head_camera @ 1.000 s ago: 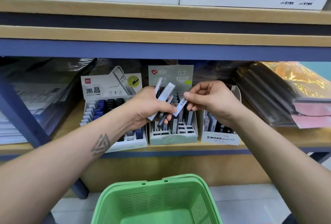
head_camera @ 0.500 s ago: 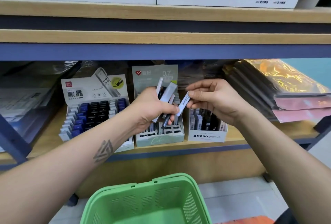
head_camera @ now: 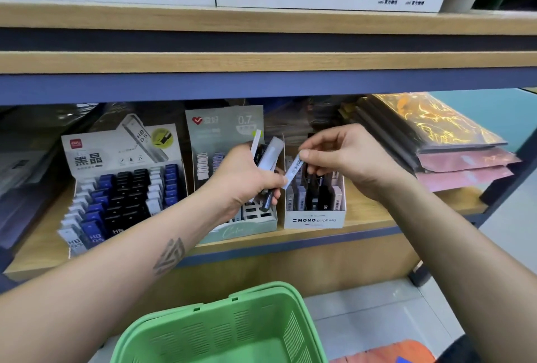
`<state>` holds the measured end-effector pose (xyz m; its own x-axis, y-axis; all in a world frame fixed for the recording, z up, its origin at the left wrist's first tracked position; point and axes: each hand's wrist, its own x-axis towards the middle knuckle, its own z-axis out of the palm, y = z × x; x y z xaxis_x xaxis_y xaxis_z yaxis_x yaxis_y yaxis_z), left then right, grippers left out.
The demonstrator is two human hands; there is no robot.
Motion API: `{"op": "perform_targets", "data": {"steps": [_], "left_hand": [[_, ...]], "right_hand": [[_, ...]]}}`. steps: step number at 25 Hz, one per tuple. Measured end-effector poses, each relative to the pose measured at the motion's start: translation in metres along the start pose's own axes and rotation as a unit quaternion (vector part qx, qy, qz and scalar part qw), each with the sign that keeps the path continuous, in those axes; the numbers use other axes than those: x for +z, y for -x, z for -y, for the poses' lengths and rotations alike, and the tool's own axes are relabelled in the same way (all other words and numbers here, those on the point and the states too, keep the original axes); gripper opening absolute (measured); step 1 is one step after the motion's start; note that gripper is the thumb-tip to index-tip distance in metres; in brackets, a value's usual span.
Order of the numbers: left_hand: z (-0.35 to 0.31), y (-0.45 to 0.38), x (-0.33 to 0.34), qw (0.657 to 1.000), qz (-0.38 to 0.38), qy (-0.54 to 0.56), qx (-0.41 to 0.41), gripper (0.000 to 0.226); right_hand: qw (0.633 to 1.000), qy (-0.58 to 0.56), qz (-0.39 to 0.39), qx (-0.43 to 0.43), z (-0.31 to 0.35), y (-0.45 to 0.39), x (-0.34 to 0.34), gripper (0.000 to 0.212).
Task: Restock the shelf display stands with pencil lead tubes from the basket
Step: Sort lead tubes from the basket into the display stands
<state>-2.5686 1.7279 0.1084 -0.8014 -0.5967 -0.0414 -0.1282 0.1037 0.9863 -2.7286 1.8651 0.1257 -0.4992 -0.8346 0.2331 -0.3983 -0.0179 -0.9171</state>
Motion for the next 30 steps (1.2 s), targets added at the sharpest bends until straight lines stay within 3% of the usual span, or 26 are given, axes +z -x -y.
{"op": "perform_targets", "data": {"steps": [4,6,13,18,30], "left_hand": [[-0.009,-0.007,-0.006,0.998,-0.039,0.044,-0.006,0.018],[-0.009,-0.010,-0.012,0.997,-0.055,0.055,-0.008,0.026],[0.000,-0.010,-0.016,0.998,-0.038,0.041,-0.016,0.026],[0.000,-0.006,-0.016,0.999,-0.023,0.034,-0.010,0.019],[0.002,-0.005,-0.017,0.999,-0.014,0.033,-0.013,0.026]], "right_hand": [[0.986,0.101,-0.132,-0.023,0.003,-0.005,-0.024,0.009],[0.969,0.185,-0.160,-0.034,0.002,-0.012,-0.025,0.009],[0.912,0.379,-0.133,-0.082,-0.014,-0.022,0.000,0.017],[0.903,0.404,-0.126,-0.071,-0.029,-0.024,0.012,0.016],[0.895,0.436,-0.082,-0.040,-0.043,-0.024,0.029,0.017]]}}
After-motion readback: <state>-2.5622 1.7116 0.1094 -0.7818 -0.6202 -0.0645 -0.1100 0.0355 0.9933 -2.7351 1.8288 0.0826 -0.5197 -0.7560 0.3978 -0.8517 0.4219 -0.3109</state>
